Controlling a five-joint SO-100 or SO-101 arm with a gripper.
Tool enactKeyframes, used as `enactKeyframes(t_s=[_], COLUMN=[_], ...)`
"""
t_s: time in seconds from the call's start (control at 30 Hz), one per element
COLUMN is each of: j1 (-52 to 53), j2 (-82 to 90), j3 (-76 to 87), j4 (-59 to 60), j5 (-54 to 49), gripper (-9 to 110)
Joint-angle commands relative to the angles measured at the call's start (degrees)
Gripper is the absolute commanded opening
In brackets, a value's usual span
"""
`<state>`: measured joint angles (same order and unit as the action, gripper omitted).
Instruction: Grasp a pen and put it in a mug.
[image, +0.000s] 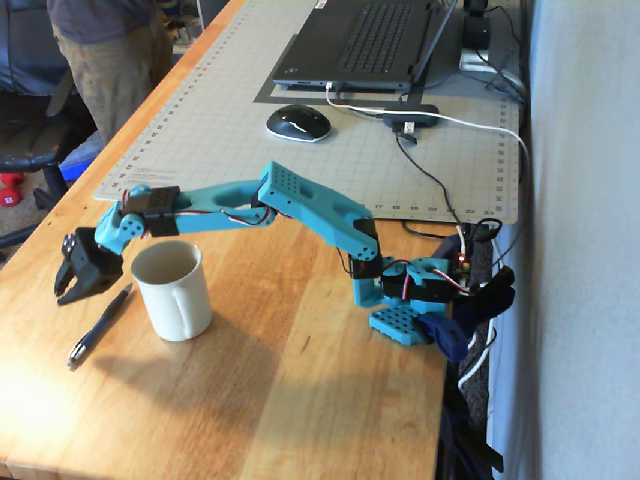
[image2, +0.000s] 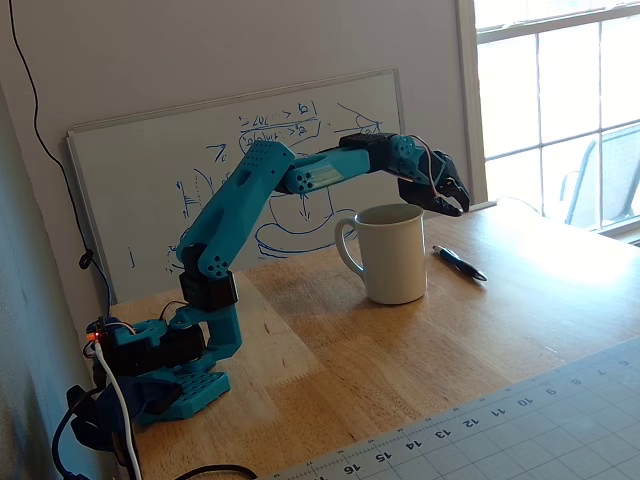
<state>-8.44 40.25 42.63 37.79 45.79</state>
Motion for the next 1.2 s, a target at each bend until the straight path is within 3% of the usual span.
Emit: enactKeyframes(t_s=[0.0, 0.23, 0.83, 1.17], j1=[4.92, 9.32, 9.76, 9.49], j2=[8.00, 3.52, -2.20, -0.09], j3=[-0.97, -0.79, -0.44, -1.49], j4=[-1.05, -0.70, -0.09, 8.79], j5=[-3.16, -13.10, -12.83, -12.92], gripper=[4, 4, 5, 20])
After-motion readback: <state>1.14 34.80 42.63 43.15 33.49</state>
